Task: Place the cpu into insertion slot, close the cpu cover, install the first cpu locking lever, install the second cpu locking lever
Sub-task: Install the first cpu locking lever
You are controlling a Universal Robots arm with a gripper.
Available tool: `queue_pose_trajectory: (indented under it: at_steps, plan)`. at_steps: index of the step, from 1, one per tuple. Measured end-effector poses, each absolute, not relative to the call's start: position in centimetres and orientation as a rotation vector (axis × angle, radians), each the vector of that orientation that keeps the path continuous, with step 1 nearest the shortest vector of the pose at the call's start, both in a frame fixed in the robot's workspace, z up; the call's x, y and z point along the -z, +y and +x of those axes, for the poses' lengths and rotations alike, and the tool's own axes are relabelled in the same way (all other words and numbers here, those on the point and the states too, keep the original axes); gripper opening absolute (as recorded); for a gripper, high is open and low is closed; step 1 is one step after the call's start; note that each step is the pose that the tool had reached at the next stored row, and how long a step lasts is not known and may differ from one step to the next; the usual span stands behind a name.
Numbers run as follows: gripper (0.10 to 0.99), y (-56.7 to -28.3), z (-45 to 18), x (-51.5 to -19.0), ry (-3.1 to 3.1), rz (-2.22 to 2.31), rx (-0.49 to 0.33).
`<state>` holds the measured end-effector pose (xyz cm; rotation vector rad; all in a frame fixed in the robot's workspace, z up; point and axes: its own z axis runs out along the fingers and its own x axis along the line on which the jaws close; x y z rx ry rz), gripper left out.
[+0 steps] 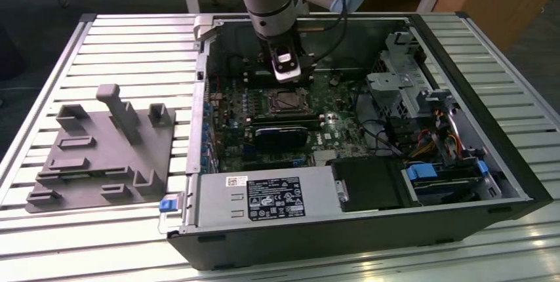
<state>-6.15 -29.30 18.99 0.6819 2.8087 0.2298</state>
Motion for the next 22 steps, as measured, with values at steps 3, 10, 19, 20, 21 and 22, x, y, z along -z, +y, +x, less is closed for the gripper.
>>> queue_pose_trajectory:
  at_steps: [3,10,19,20,21,22]
  plan:
    - [0.106,-29.37,-6.15,-18.99,2.809,0.682,-0.230]
    - [0.106,-29.46,-6.15,-18.99,2.809,0.682,-0.230]
    - [0.106,-29.47,-6.15,-19.00,2.809,0.683,-0.238]
    - [0.106,-29.47,-6.15,-19.02,2.809,0.683,-0.238]
    - [0.106,-29.47,-6.14,-19.07,2.809,0.683,-0.239]
    - [0.106,-29.47,-6.14,-19.15,2.809,0.683,-0.239]
